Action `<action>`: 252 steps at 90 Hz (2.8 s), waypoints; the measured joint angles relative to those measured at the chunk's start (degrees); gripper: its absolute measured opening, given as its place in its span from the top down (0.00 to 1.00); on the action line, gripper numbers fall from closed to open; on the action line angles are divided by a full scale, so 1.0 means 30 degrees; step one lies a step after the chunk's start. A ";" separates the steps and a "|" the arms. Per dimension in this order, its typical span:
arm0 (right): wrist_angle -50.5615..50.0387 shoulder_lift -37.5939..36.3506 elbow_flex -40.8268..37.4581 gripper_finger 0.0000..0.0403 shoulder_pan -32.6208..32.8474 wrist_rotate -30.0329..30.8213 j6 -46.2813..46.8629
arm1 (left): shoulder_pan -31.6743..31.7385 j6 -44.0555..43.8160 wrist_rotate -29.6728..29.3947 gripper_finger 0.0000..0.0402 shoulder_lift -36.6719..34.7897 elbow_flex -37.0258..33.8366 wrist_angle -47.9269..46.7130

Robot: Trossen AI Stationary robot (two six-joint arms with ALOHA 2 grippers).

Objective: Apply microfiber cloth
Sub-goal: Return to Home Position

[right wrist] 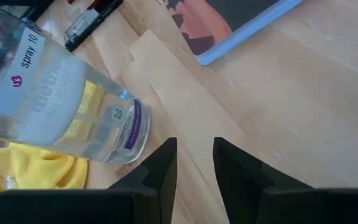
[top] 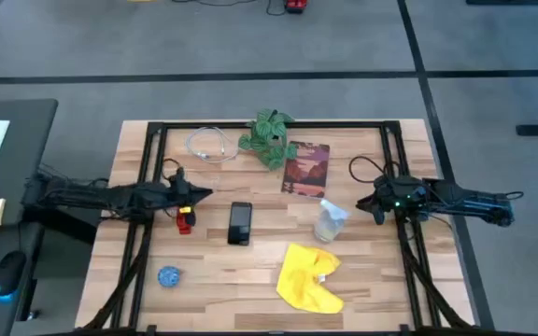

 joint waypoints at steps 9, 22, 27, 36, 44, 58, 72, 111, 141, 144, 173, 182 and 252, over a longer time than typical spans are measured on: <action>0.0005 0.0001 0.0000 0.77 0.0000 0.0000 0.0000 | 0.0007 0.2283 0.0843 1.00 -0.1831 -0.0007 -0.0110; 0.0005 0.0007 0.0000 0.77 0.0000 0.0000 0.0000 | 0.0007 0.6971 0.2167 1.00 -0.3672 -0.0029 -0.0312; 0.0005 0.0007 0.0000 0.77 0.0000 0.0000 0.0000 | 0.0000 0.7540 0.2634 1.00 -0.4203 -0.0029 -0.0392; 0.0005 0.0007 0.0000 0.77 0.0000 0.0000 0.0000 | 0.0003 0.6908 0.3299 1.00 -0.5542 -0.0040 -0.0509; 0.0010 0.0005 0.0000 0.77 0.0000 0.0000 0.0003 | 0.0000 0.5731 0.3162 1.00 -0.5684 -0.0044 -0.0062; 0.0023 0.0003 -0.0007 0.77 -0.0003 0.0000 0.0007 | 0.0001 0.4181 0.3023 1.00 -0.5071 0.0180 0.0890; 0.0027 0.0000 -0.0007 0.77 -0.0007 0.0000 0.0004 | 0.0000 0.3530 0.3040 1.00 -0.5057 0.0219 0.0379; 0.0027 -0.0073 -0.0001 0.77 0.0661 0.0295 -0.0034 | 0.0000 0.3377 0.3227 1.00 -0.5035 0.0372 -0.1296; 1.1216 -0.0073 0.0128 0.77 0.2721 0.5531 -0.9028 | 0.0000 0.3377 0.3149 1.00 -0.5035 0.0364 -0.1290; 1.2372 -0.0080 0.0152 0.77 0.2732 0.4565 -1.1362 | 0.0000 0.3377 0.3148 1.00 -0.5035 0.0364 -0.1252; 1.5809 -0.0052 -0.2920 0.77 0.1426 -0.4358 -1.4776 | 0.0000 0.3378 0.3030 1.00 -0.5031 0.0306 -0.0776; 1.5589 -0.0060 -0.2980 0.77 0.0738 -0.2384 -1.3778 | 0.0000 0.3378 0.3041 1.00 -0.5042 0.0299 -0.0758; 1.5210 0.0022 -0.3016 0.77 -0.1559 0.0029 -1.0994 | 0.0000 0.3384 0.3098 1.00 -0.5034 0.0299 -0.0710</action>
